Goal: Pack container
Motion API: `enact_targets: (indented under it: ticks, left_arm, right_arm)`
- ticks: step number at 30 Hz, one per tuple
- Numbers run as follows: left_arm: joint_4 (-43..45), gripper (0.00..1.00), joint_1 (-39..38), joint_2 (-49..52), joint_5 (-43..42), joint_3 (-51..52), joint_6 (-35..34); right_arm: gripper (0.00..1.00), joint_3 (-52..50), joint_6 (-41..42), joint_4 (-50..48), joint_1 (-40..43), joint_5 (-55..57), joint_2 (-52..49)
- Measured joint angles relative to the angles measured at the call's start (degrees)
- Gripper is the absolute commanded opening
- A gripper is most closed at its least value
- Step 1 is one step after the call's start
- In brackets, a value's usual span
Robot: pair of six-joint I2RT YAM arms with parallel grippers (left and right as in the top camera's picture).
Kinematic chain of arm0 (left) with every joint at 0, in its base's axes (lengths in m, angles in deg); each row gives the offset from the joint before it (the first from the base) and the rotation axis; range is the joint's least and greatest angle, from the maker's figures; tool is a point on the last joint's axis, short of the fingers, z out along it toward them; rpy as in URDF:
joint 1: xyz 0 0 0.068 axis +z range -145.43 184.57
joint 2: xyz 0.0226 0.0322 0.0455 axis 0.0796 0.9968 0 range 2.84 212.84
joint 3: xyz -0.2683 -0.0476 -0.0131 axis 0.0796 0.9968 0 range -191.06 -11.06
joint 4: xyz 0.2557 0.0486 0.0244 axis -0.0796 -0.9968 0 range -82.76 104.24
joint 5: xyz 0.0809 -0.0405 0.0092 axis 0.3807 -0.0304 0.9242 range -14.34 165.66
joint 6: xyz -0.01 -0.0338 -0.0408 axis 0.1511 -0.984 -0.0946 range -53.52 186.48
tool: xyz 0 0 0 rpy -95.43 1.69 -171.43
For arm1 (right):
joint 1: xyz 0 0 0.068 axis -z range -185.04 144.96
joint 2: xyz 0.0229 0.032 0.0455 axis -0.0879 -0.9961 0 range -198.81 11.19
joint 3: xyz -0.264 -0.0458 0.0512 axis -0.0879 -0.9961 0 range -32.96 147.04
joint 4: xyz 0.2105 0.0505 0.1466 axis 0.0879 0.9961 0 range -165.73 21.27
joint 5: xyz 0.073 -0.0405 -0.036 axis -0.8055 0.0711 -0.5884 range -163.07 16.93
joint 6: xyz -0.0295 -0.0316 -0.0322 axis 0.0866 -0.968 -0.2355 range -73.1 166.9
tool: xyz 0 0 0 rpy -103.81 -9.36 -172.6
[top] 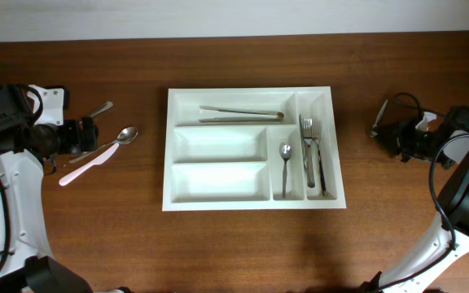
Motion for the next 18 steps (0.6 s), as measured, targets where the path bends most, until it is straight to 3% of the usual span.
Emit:
enact_targets:
  ticks: [7,18]
  left_arm:
    - [0.0,0.99,0.0,0.0,0.0,0.0,0.0]
    - [0.0,0.99,0.0,0.0,0.0,0.0,0.0]
  right_arm:
    - [0.04,0.0,1.5,-0.9,-0.2,1.5,-0.1]
    - [0.04,0.0,1.4,-1.3,-0.2,2.1,-0.2]
